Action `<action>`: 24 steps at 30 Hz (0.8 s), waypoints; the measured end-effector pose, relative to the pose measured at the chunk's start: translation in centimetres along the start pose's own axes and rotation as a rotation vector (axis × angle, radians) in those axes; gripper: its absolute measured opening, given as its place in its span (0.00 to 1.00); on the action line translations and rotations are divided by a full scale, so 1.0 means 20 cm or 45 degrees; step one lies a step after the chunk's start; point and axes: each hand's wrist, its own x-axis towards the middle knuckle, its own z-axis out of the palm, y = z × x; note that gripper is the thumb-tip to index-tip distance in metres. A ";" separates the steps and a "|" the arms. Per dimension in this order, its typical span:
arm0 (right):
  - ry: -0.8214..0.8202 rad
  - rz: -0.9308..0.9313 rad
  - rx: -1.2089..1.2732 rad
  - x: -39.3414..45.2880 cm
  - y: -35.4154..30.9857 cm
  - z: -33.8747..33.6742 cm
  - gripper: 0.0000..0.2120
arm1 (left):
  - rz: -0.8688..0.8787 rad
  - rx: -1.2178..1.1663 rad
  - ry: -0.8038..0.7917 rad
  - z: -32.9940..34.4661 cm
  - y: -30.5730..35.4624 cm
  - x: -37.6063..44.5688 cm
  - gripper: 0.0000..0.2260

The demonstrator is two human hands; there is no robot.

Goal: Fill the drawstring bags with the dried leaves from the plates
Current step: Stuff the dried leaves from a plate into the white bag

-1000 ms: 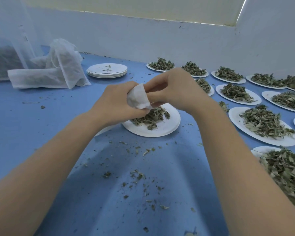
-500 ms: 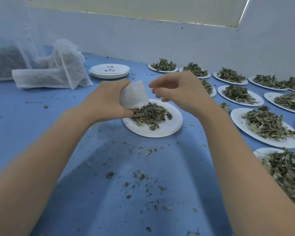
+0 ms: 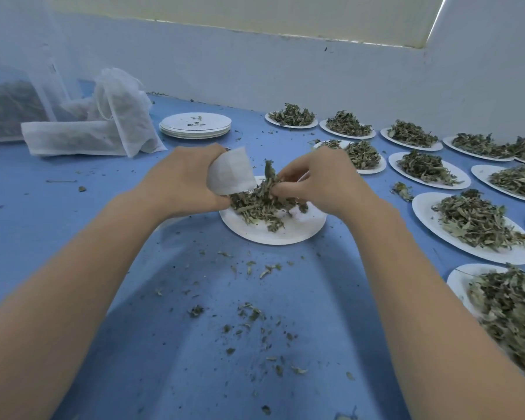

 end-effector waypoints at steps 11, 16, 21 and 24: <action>-0.015 -0.180 -0.154 -0.02 -0.09 -0.11 0.07 | 0.020 0.061 -0.008 0.01 0.02 -0.01 0.21; -0.122 -0.193 -0.366 -0.03 -0.14 -0.07 0.10 | 0.091 0.156 0.013 0.00 0.03 0.00 0.22; -0.200 -0.173 -0.323 -0.04 -0.15 -0.07 0.04 | 0.270 0.377 0.041 -0.02 0.03 0.00 0.23; -0.171 -0.206 -0.244 -0.04 -0.14 -0.08 0.02 | 0.319 0.446 0.052 -0.02 0.03 0.00 0.23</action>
